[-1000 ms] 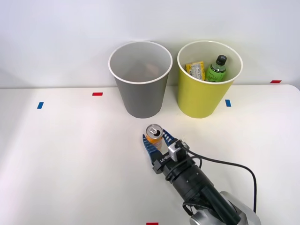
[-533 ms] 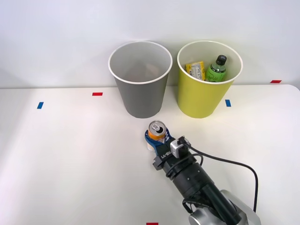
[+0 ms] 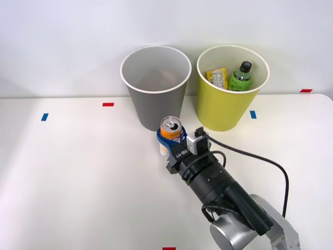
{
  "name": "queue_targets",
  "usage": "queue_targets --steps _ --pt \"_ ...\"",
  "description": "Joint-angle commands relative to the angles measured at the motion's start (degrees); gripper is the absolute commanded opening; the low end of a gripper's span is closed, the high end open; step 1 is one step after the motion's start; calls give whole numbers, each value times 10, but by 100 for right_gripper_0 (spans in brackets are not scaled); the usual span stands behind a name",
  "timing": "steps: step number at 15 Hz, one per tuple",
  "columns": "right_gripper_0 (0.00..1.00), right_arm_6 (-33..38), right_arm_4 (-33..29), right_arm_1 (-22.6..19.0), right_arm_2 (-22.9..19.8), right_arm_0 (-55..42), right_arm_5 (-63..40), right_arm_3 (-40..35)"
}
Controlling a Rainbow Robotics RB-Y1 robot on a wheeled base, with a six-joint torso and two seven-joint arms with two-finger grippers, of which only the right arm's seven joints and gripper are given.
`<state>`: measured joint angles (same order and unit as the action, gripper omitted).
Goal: Put cans in the gray bin, plastic bottles in the light green bin
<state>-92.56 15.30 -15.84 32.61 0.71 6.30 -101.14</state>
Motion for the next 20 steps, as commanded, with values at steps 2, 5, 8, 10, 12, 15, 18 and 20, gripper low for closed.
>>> queue_targets --steps 2,5,8,10,12,15,18,20 --pt "0 13 15 2 -17 0 -78 -87" --pt "0 26 30 6 -21 4 -88 -134" --pt "0 37 43 19 -37 37 -144 -173" --pt "0 43 52 35 -53 66 -164 -174" --pt "0 44 58 60 -80 107 -224 -173" --pt "0 49 67 92 -116 153 -291 -173" --pt "0 54 75 113 -138 224 -317 -115" --pt "0 49 83 129 -155 276 -300 -48"
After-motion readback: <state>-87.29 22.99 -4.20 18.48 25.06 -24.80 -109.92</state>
